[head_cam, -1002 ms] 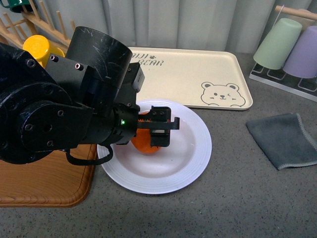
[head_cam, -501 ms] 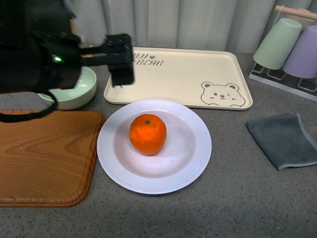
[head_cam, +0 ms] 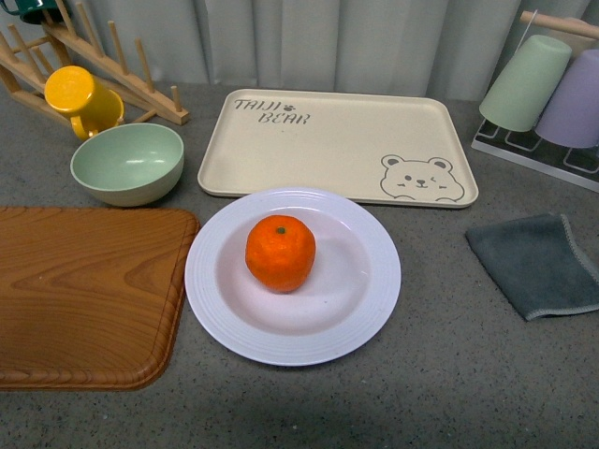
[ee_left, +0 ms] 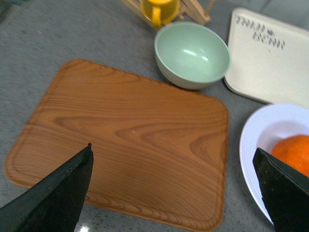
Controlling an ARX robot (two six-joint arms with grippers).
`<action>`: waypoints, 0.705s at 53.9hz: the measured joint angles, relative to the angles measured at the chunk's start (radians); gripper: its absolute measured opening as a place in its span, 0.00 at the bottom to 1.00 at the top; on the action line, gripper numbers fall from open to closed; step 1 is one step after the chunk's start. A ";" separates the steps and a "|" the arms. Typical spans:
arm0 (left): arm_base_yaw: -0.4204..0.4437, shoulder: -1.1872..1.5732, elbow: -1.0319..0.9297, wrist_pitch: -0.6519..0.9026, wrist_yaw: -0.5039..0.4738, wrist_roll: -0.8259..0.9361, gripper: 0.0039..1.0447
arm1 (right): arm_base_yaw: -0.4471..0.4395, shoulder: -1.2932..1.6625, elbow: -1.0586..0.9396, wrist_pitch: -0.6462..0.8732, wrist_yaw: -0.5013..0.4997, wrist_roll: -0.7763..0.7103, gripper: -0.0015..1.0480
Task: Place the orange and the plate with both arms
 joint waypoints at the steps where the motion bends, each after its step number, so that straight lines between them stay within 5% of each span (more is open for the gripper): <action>1: 0.005 -0.028 -0.003 -0.007 -0.003 -0.001 0.94 | 0.000 0.000 0.000 0.000 0.000 0.000 0.91; 12: 0.113 -0.093 -0.132 0.448 0.253 0.204 0.66 | 0.000 0.000 0.000 0.000 0.000 0.000 0.91; 25: 0.130 -0.270 -0.159 0.341 0.262 0.267 0.27 | 0.000 0.000 0.000 0.000 0.000 0.000 0.91; 30: 0.130 -0.365 -0.159 0.259 0.261 0.272 0.04 | 0.000 0.000 0.000 0.000 0.000 0.000 0.91; 38: 0.130 -0.488 -0.159 0.147 0.261 0.278 0.04 | 0.000 0.000 0.000 0.000 0.000 0.000 0.91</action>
